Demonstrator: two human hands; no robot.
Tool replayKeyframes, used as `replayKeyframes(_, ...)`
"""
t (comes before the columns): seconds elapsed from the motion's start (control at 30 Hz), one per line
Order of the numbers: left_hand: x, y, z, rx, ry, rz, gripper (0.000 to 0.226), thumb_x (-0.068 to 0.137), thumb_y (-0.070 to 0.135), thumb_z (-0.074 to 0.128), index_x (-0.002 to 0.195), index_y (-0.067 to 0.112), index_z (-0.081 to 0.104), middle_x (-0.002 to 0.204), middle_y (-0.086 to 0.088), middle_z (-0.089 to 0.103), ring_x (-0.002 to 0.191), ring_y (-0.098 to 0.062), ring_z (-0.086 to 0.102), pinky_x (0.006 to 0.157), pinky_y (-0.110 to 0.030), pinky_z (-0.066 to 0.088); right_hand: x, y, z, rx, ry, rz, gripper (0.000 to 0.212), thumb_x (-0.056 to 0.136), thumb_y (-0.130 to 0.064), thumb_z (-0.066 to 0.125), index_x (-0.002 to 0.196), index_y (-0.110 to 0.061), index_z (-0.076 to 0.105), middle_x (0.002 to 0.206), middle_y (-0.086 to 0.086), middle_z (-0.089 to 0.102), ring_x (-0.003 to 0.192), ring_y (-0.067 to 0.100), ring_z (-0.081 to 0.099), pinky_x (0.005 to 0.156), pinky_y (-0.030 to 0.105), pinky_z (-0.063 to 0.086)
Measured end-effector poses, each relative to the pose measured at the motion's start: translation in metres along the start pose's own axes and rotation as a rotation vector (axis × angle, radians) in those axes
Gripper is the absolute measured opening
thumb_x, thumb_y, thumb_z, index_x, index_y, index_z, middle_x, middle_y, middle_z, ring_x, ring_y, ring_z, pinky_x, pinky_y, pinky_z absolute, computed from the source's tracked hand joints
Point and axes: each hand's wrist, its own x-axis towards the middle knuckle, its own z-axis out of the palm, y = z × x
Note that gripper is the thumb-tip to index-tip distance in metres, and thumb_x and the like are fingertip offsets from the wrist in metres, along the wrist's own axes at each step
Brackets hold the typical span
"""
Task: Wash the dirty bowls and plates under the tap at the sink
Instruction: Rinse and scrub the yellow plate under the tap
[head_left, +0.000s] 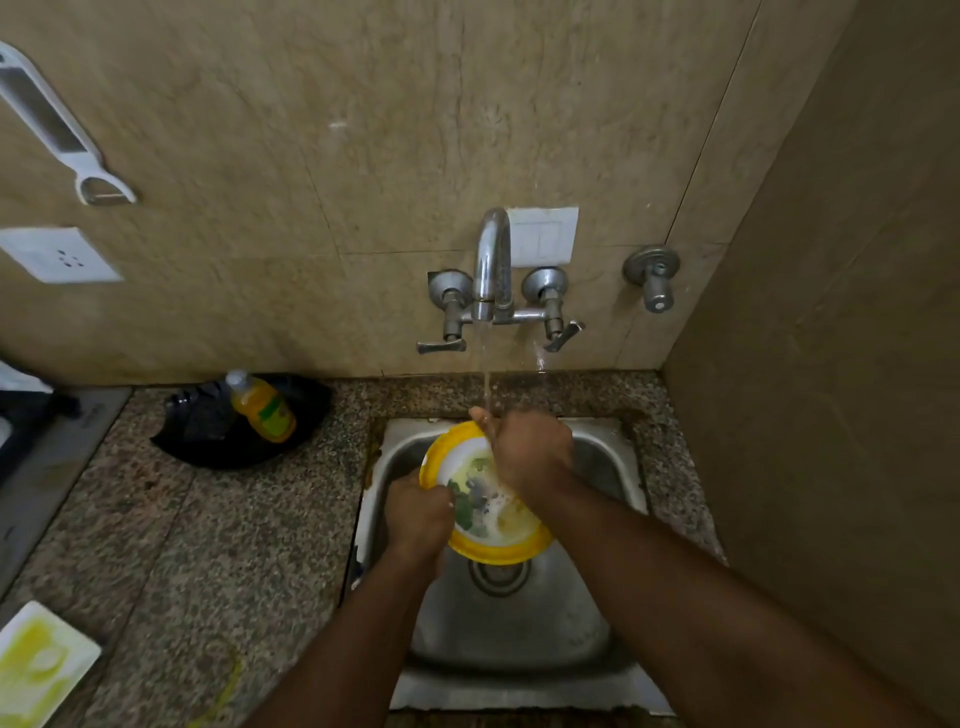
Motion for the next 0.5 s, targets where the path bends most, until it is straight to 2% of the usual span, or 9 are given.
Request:
replayKeyframes(0.07, 0.001, 0.011, -0.002, 0.035, -0.016, 0.040, 0.013, 0.060, 0.019, 0.060, 0.056, 0.007, 0.063, 0.062, -0.018, 0.066, 0.063, -0.039, 0.066, 0.060, -0.056, 0.056, 0.002, -0.002, 0.002, -0.056, 0.034, -0.187, 0.062, 0.104, -0.063, 0.026, 0.115, -0.014, 0.063, 0.105, 0.014, 0.073, 0.094, 0.034, 0.071, 0.076, 0.038, 0.051)
replayKeyframes(0.13, -0.001, 0.025, -0.005, 0.064, -0.029, 0.088, 0.013, 0.073, 0.017, 0.068, 0.066, 0.006, 0.068, 0.062, -0.010, 0.065, 0.058, -0.028, 0.061, 0.059, -0.044, 0.053, 0.009, -0.002, -0.004, -0.050, 0.009, -0.263, 0.055, 0.106, -0.058, 0.029, 0.120, -0.015, 0.060, 0.105, 0.014, 0.073, 0.094, 0.036, 0.072, 0.078, 0.040, 0.053)
replayKeyframes(0.2, -0.001, 0.037, -0.006, -0.008, -0.032, 0.038, 0.021, 0.094, 0.022, 0.073, 0.074, 0.016, 0.070, 0.064, 0.002, 0.066, 0.060, -0.014, 0.061, 0.058, -0.030, 0.052, 0.020, -0.004, -0.013, 0.004, -0.050, -0.175, 0.066, 0.101, -0.068, 0.030, 0.109, -0.016, 0.069, 0.100, 0.015, 0.074, 0.094, 0.037, 0.071, 0.081, 0.041, 0.054)
replayKeyframes(0.27, 0.009, 0.037, -0.006, -0.058, -0.007, -0.053, 0.035, 0.097, 0.041, 0.068, 0.068, 0.023, 0.067, 0.062, 0.004, 0.064, 0.063, -0.015, 0.062, 0.062, -0.031, 0.051, 0.028, -0.004, -0.016, 0.160, -0.106, -0.006, 0.082, 0.090, -0.084, 0.031, 0.087, -0.014, 0.073, 0.091, 0.013, 0.074, 0.091, 0.034, 0.070, 0.079, 0.038, 0.053)
replayKeyframes(0.33, 0.021, 0.033, -0.009, -0.054, -0.013, -0.046, 0.042, 0.095, 0.049, 0.068, 0.064, 0.020, 0.069, 0.064, 0.000, 0.068, 0.071, -0.022, 0.068, 0.071, -0.038, 0.055, 0.031, 0.007, -0.013, 0.340, -0.159, 0.073, 0.084, 0.080, -0.093, 0.035, 0.063, -0.016, 0.063, 0.072, 0.007, 0.069, 0.080, 0.026, 0.070, 0.071, 0.031, 0.051)
replayKeyframes(0.4, 0.032, 0.022, -0.012, -0.012, -0.070, 0.020, 0.044, 0.087, 0.058, 0.072, 0.073, 0.017, 0.077, 0.074, -0.004, 0.076, 0.083, -0.028, 0.074, 0.083, -0.047, 0.061, 0.028, 0.027, -0.010, 0.630, -0.350, 0.107, 0.062, 0.084, -0.077, 0.059, 0.063, -0.019, 0.063, 0.064, -0.001, 0.066, 0.072, 0.016, 0.068, 0.065, 0.025, 0.050)
replayKeyframes(0.43, 0.037, 0.016, -0.013, 0.040, -0.094, 0.071, 0.048, 0.080, 0.063, 0.072, 0.081, 0.016, 0.078, 0.081, -0.006, 0.078, 0.086, -0.030, 0.075, 0.085, -0.052, 0.060, 0.024, 0.036, -0.004, 0.863, -0.479, 0.150, 0.039, 0.089, -0.057, 0.072, 0.076, -0.020, 0.071, 0.076, 0.001, 0.073, 0.077, 0.017, 0.071, 0.070, 0.028, 0.057)
replayKeyframes(0.47, 0.040, 0.014, -0.012, 0.114, -0.133, 0.130, 0.051, 0.074, 0.063, 0.069, 0.091, 0.015, 0.077, 0.088, -0.009, 0.079, 0.090, -0.032, 0.075, 0.085, -0.053, 0.060, 0.018, 0.044, 0.000, 1.053, -0.577, 0.185, 0.017, 0.091, -0.036, 0.077, 0.093, -0.020, 0.074, 0.092, 0.007, 0.078, 0.086, 0.022, 0.074, 0.080, 0.038, 0.062)
replayKeyframes(0.5, 0.039, 0.017, -0.010, 0.215, -0.159, 0.196, 0.052, 0.071, 0.056, 0.065, 0.103, 0.016, 0.074, 0.097, -0.010, 0.078, 0.094, -0.033, 0.073, 0.087, -0.051, 0.059, 0.013, 0.049, 0.005, 1.154, -0.595, 0.219, 0.014, 0.092, -0.022, 0.077, 0.104, -0.017, 0.074, 0.102, 0.012, 0.078, 0.092, 0.028, 0.075, 0.087, 0.049, 0.061)
